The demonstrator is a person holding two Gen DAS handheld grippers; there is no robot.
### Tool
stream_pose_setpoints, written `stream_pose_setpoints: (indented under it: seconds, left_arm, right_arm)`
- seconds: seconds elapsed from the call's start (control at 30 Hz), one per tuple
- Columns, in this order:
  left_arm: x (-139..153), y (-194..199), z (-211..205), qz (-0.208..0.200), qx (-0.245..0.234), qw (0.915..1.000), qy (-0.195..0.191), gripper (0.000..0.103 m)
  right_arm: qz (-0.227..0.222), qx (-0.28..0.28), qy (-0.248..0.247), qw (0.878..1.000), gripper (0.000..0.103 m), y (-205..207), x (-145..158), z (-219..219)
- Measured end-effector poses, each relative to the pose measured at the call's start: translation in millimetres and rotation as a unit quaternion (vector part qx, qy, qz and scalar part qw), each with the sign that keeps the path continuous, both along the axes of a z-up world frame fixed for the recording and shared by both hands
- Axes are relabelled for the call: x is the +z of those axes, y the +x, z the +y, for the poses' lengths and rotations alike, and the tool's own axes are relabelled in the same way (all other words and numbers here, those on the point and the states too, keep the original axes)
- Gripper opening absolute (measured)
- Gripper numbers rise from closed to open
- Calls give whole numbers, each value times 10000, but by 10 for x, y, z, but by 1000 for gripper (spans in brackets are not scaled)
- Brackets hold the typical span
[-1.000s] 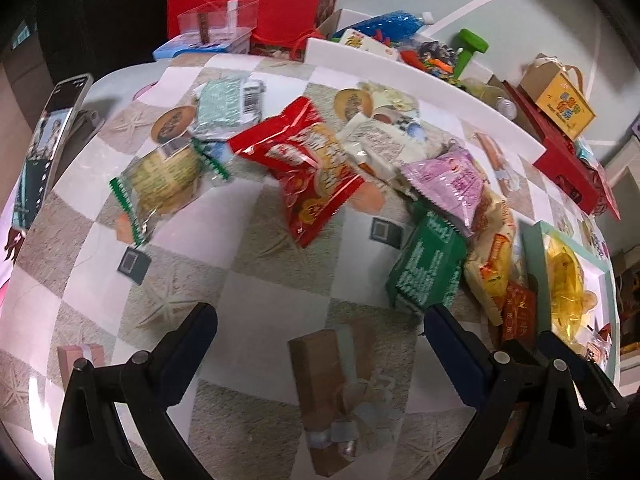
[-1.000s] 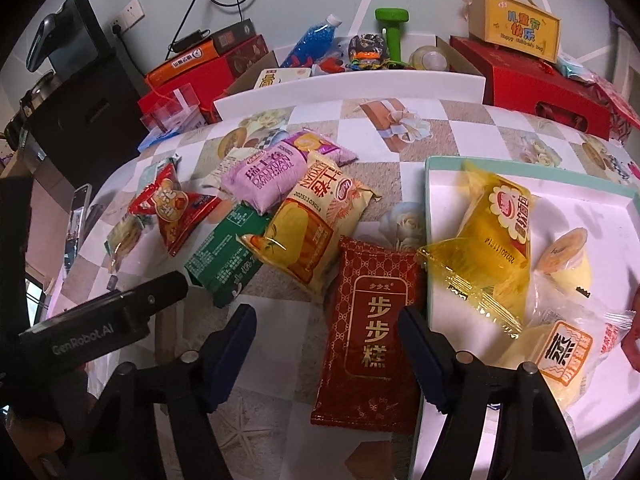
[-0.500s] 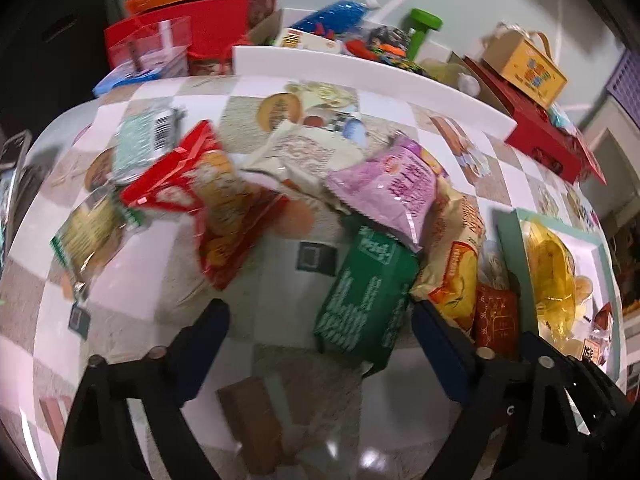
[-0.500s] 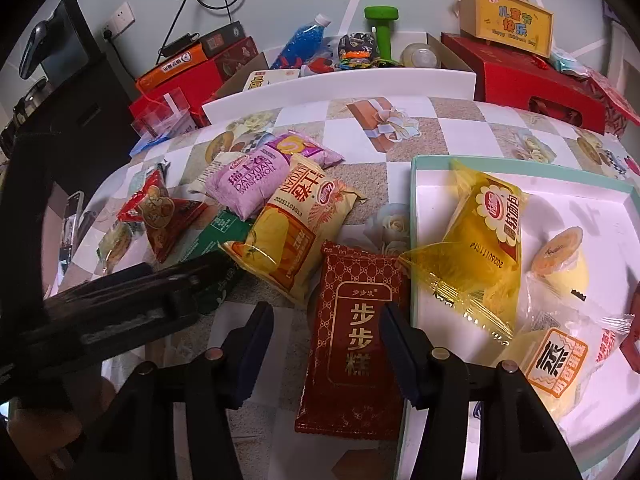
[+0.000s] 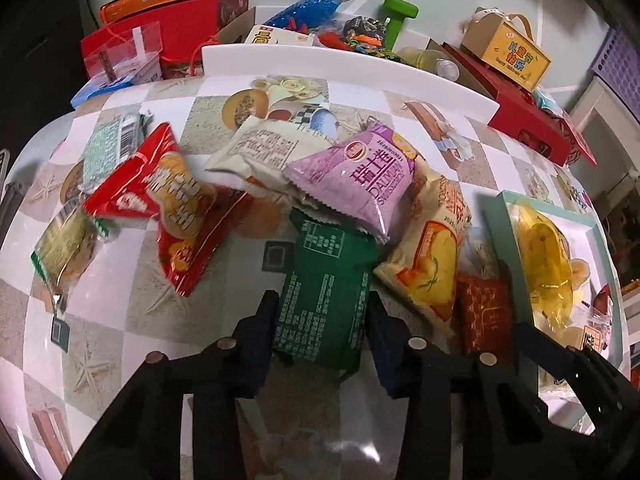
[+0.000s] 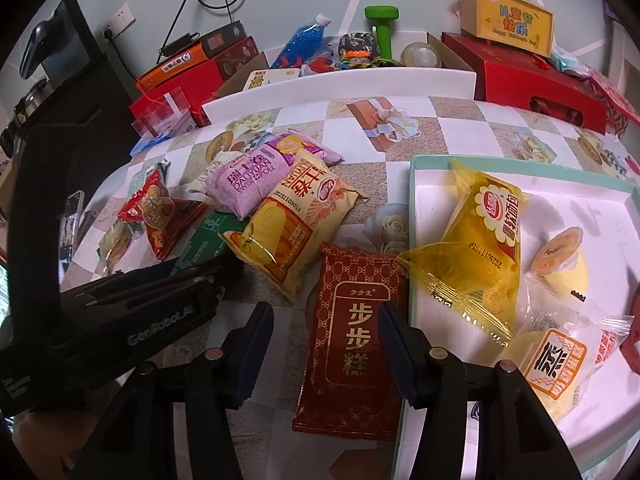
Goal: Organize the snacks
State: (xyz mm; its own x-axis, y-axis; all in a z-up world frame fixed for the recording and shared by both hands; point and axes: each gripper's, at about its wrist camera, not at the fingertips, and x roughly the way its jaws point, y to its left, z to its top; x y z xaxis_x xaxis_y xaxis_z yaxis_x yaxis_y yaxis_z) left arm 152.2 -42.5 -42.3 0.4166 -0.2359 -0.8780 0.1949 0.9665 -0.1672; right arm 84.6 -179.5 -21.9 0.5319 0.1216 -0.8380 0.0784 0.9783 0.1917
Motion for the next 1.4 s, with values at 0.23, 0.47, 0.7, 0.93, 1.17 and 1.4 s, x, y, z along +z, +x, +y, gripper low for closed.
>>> stream_pose_setpoints:
  seconds: [0.23, 0.47, 0.7, 0.93, 1.17, 1.4]
  left_arm:
    - [4, -126, 308, 75, 441, 9990, 43, 42]
    - [1, -228, 493, 126, 659, 9977, 49, 42]
    - [10, -298, 568, 156, 751, 9970, 75, 42]
    - [11, -328, 628, 178, 797, 9967, 41, 42]
    - [12, -325, 634, 178, 810, 9965, 66, 42]
    - [13, -329, 612, 173, 809, 9965, 94, 42]
  right_arm:
    - [12, 55, -186, 9998, 58, 7, -14, 57]
    - [105, 182, -59, 9998, 59, 21, -81, 125]
    - [69, 417, 14, 9991, 59, 14, -92, 238]
    - [197, 818, 212, 9962, 57, 27, -139, 434]
    - [-200, 532, -126, 9983, 57, -70, 102, 261]
    - [74, 168, -49, 9998, 56, -39, -23, 57]
